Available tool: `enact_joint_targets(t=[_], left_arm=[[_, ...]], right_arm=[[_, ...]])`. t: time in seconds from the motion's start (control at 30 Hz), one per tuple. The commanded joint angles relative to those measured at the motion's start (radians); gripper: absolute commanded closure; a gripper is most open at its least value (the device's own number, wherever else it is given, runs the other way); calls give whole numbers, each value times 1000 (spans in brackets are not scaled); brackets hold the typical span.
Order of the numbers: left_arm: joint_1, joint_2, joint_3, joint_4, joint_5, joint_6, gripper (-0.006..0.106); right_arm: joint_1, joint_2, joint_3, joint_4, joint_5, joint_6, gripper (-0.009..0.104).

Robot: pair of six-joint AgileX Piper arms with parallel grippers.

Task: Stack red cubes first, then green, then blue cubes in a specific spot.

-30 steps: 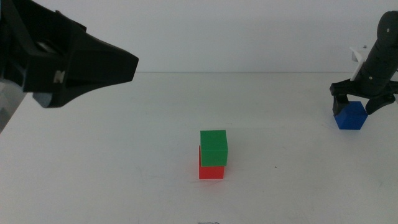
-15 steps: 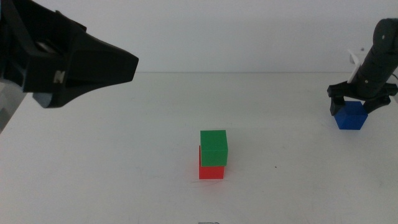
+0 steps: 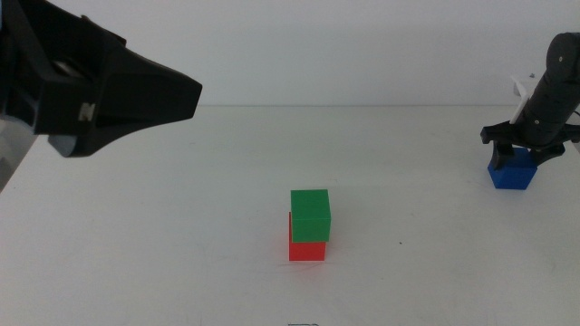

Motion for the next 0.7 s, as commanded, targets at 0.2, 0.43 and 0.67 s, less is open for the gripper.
enact_joint_targets(t=[0.2,0.43,0.67], left_arm=[[2,-12,-24,-31,-65,0,8],[2,-12,-24,-31,-65,0,8],[2,-12,-24,-31,-65,0,8]], right_arm=[[6,-226,8,16,58,32,96],[114,-502,329,-33,-23,154,96],[313,-684,434,-173,38,442,96]])
